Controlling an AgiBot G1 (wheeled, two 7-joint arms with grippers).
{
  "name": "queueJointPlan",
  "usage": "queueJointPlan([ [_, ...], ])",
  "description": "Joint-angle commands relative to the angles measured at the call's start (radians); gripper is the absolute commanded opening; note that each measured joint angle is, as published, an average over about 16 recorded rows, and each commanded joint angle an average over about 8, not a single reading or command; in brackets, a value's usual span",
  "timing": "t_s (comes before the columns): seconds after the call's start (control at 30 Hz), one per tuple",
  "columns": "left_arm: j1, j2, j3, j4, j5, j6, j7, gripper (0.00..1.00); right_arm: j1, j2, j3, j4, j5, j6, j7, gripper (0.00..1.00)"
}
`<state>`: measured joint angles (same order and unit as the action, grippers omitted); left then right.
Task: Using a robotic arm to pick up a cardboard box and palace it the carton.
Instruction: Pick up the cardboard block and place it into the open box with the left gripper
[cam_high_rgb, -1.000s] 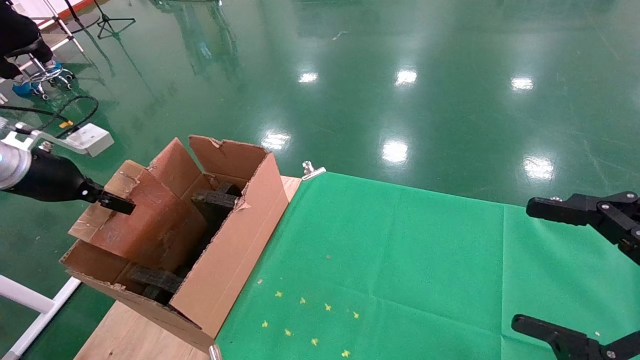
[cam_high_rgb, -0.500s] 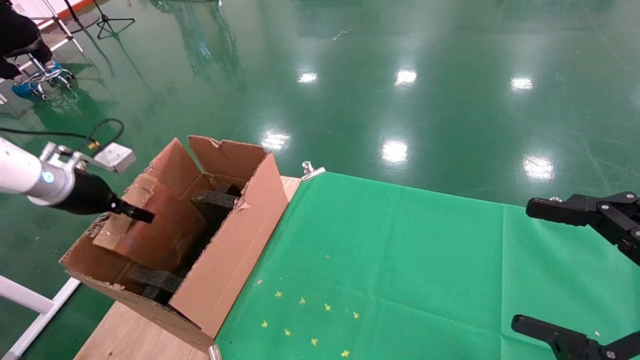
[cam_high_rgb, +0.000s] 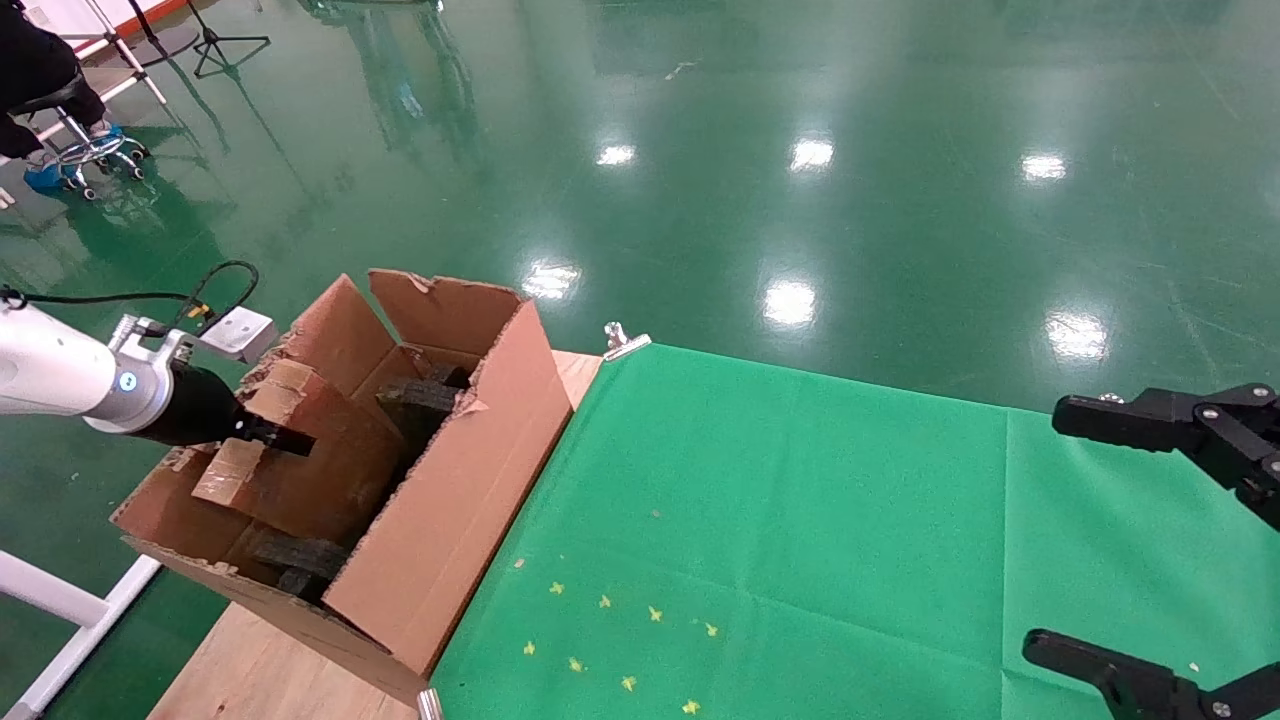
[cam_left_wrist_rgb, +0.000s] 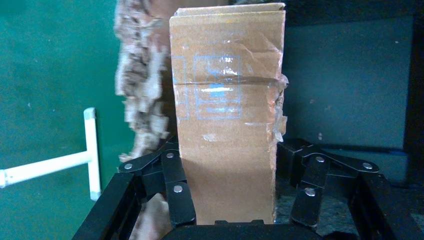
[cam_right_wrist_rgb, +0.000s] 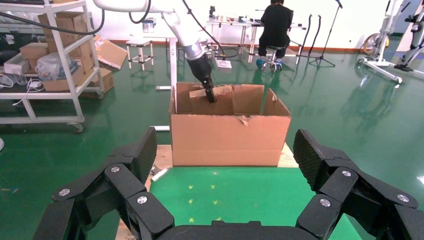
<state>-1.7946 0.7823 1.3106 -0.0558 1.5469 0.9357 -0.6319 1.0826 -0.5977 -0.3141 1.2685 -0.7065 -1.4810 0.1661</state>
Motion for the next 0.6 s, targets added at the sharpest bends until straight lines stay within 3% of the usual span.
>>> queueJointPlan([
  [0.03, 0.005, 0.002, -0.001, 0.003, -0.002, -0.01, 0.002, 1.0, 0.0, 0.0, 0.0, 0.0, 0.0, 0.0, 0.0, 1.0],
  [0.6, -0.009, -0.006, 0.003, -0.008, 0.005, 0.013, -0.005, 1.0, 0.0, 0.0, 0.0, 0.0, 0.0, 0.0, 0.0, 1.0],
])
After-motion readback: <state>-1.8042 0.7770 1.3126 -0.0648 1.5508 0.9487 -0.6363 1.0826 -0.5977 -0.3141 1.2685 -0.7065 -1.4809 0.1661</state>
